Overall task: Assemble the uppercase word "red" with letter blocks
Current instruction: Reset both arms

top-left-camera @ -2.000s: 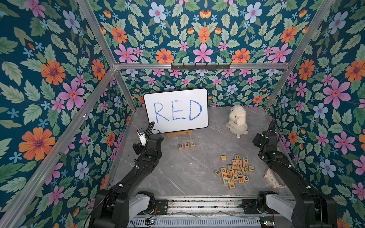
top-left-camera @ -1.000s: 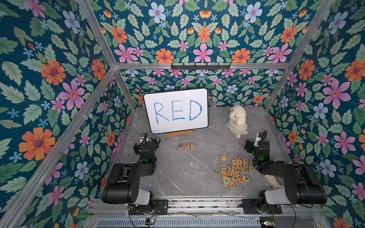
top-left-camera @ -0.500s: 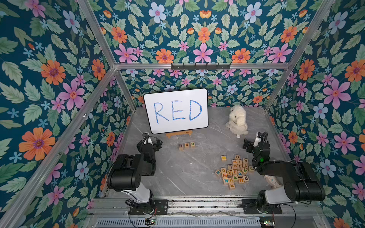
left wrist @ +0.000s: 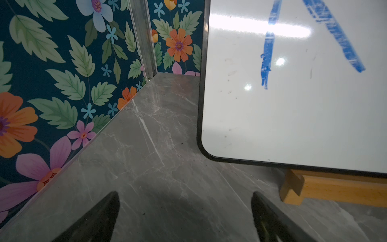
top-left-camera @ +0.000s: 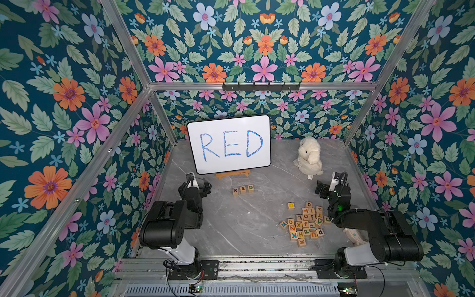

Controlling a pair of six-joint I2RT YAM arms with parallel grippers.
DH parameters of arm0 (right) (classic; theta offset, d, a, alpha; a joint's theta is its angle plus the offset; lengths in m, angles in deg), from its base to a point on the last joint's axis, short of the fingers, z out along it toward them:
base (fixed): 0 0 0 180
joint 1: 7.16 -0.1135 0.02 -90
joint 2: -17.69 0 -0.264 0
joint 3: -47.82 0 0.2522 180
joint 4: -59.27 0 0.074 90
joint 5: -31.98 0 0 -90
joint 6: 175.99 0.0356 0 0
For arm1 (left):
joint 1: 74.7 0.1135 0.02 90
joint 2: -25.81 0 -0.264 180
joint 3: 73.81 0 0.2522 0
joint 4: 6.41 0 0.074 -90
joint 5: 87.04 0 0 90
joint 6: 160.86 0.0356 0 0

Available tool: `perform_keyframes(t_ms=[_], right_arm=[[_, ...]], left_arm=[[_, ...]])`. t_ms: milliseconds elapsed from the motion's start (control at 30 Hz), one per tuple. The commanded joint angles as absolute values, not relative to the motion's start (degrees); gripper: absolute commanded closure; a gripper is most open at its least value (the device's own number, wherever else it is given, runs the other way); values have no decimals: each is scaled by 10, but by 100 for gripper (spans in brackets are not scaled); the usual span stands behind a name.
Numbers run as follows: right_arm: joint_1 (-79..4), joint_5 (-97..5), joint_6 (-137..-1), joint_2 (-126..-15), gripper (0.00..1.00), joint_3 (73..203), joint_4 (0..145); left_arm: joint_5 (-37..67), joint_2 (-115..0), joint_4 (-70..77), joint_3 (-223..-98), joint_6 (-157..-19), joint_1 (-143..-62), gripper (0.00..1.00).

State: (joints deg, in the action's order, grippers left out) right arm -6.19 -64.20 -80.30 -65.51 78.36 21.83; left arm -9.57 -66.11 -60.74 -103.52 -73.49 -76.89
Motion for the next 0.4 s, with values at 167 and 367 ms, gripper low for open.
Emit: perform_keyframes(t_ms=[167,367], right_arm=[[-61,-639,-816,-656,1,788,197],[-62,-640,-816,-655,1,787,197]], left_arm=[[-95,-660,-634,-1036,-727,-768,1],[-95,-659,-634,-1035,-727,-768,1]])
